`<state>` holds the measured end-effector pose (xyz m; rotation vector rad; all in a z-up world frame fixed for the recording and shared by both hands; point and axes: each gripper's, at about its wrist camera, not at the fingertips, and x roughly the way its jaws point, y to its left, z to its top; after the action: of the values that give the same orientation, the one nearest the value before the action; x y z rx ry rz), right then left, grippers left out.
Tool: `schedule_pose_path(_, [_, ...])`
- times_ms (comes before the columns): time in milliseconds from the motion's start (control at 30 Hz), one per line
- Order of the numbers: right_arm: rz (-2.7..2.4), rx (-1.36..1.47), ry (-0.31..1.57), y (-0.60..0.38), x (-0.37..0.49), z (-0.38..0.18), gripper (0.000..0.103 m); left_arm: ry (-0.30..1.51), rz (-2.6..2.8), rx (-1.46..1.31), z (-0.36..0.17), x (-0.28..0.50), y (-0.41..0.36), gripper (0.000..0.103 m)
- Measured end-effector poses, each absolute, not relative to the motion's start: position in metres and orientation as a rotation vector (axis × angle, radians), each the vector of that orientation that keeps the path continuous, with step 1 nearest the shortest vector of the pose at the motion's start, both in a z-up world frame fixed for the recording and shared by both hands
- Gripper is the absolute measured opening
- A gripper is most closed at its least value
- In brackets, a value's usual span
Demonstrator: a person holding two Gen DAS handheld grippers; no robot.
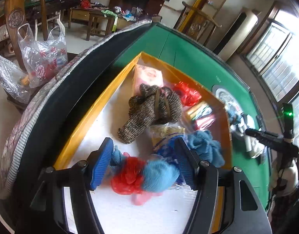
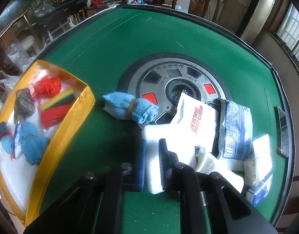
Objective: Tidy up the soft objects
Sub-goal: 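Carry the blue cloth bundle into the box and release while the right tool grasps a white pad, then lift the white square pad and carry it over the box with the right tool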
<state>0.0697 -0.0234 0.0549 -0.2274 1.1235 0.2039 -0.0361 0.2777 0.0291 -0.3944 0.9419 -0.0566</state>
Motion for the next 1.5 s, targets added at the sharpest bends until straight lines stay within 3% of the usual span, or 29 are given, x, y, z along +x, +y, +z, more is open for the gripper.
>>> schedule_pose_path(333, [0.248, -0.136, 0.986, -0.031, 0.044, 0.095, 0.005, 0.741, -0.050, -0.532, 0.072, -0.093, 0.306, 0.067])
schedule_pose_path(600, [0.351, -0.099, 0.866, -0.012, 0.001, 0.140, 0.004, 0.698, -0.049, -0.563, 0.074, -0.122, 0.314, 0.067])
schedule_pose_path(1033, [0.587, -0.215, 0.876, 0.107, -0.047, 0.133, 0.005, 0.679, -0.014, -0.612, 0.058, -0.158, 0.332, 0.067])
schedule_pose_path(1067, [0.567, -0.214, 0.897, 0.106, -0.040, 0.126, 0.010, 0.680, -0.016, -0.615, 0.057, -0.160, 0.333, 0.067])
schedule_pose_path(1167, [0.438, -0.120, 0.977, 0.073, -0.015, 0.096, 0.053, 0.680, -0.029, -0.629, 0.054, -0.168, 0.336, 0.067])
schedule_pose_path(1500, [0.350, 0.013, 1.159, 0.022, 0.017, 0.018, 0.055, 0.678, -0.020, -0.649, 0.041, -0.170, 0.343, 0.067])
